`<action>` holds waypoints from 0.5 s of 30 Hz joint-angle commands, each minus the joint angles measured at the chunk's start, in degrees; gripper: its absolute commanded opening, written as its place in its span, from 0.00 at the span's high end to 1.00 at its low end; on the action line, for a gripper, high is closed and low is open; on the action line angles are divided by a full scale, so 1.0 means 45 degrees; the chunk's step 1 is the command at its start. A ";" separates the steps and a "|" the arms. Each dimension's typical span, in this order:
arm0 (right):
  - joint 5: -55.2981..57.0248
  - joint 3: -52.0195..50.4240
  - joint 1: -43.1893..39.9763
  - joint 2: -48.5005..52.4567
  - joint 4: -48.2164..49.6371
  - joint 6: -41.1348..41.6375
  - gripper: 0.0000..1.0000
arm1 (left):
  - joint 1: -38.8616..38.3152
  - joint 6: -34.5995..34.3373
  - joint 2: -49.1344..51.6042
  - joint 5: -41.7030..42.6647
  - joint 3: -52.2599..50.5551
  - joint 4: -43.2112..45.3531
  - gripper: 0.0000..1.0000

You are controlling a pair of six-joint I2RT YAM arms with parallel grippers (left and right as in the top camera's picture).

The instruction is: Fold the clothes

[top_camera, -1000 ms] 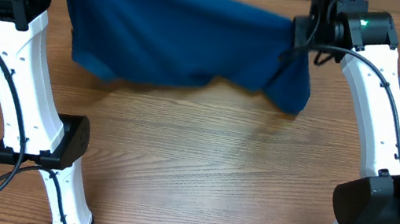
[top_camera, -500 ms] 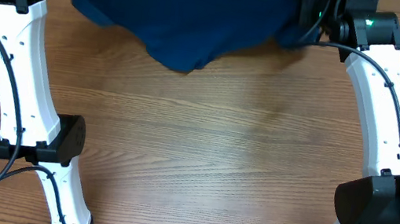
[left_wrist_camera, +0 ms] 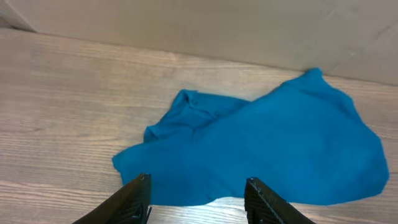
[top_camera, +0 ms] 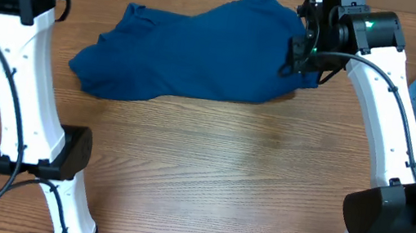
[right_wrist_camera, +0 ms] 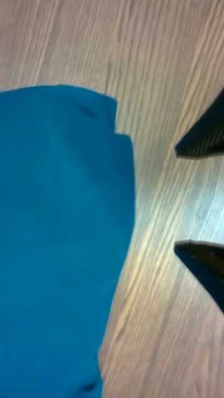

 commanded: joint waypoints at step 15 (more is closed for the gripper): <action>-0.0058 0.0058 -0.0665 0.1739 0.2059 0.3279 0.20 | -0.0262 0.0039 0.1545 0.1846 -0.3045 0.0476 0.49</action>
